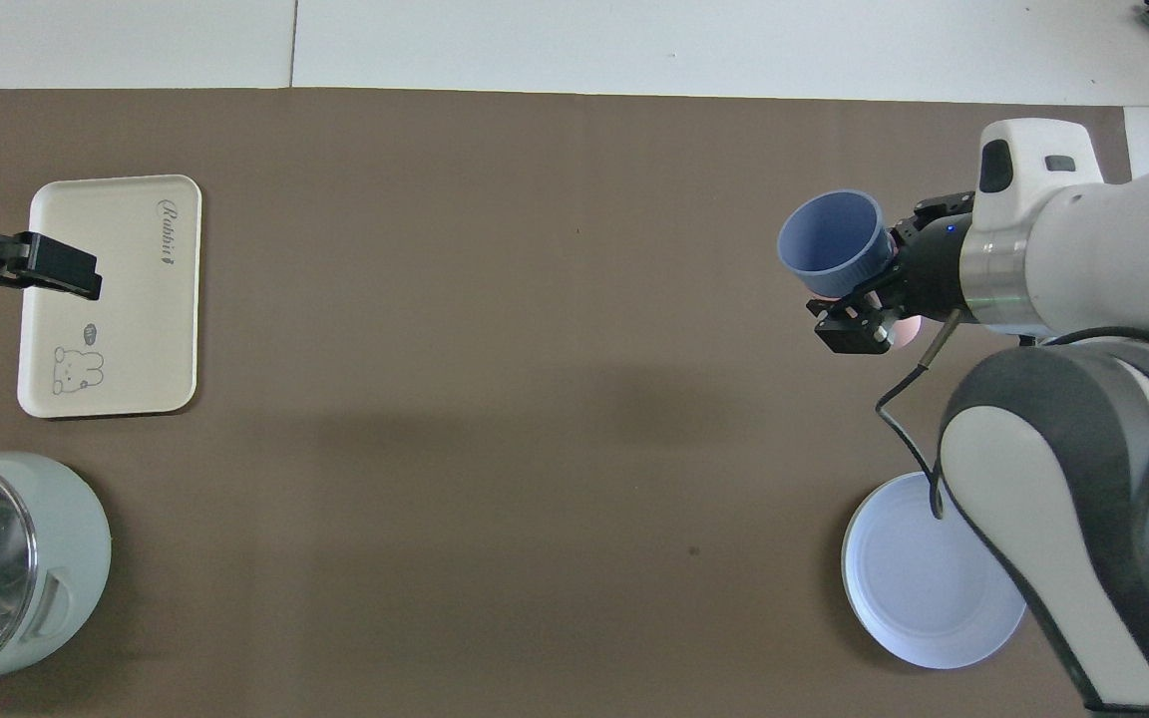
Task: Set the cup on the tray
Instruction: 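Carry the blue cup with the right gripper while the left gripper reaches it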
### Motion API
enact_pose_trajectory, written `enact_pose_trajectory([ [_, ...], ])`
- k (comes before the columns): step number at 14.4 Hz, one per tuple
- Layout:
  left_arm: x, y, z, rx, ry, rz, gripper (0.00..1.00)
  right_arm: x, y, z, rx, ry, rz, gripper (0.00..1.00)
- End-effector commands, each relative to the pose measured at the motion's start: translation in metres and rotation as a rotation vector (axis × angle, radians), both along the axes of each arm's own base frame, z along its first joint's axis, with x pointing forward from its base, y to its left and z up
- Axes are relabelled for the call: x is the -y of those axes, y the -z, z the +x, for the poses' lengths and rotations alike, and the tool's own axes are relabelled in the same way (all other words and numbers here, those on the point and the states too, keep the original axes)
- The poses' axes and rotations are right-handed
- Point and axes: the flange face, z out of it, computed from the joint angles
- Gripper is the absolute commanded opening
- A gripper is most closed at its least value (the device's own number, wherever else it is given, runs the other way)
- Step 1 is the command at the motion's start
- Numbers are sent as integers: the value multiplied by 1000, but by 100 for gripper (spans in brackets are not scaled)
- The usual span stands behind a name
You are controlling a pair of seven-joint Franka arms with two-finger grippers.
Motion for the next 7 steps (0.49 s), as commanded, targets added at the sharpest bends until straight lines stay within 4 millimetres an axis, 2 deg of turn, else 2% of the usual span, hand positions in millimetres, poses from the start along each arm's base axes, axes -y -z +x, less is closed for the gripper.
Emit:
enact_pose_trajectory([
  [1, 0, -3, -10, -4, 10, 16, 100, -18, -7, 0, 2, -3, -46, 0],
  [3, 18, -7, -11, 17, -1, 4, 100, -34, -14, -1, 11, -24, -90, 0],
  [4, 43, 0, -15, -3, -1, -19, 100, -47, -17, -1, 1, -14, -95, 0],
  [7, 88, 16, -37, -39, -79, -273, 100, -83, -20, 5, -14, -4, -127, 0],
])
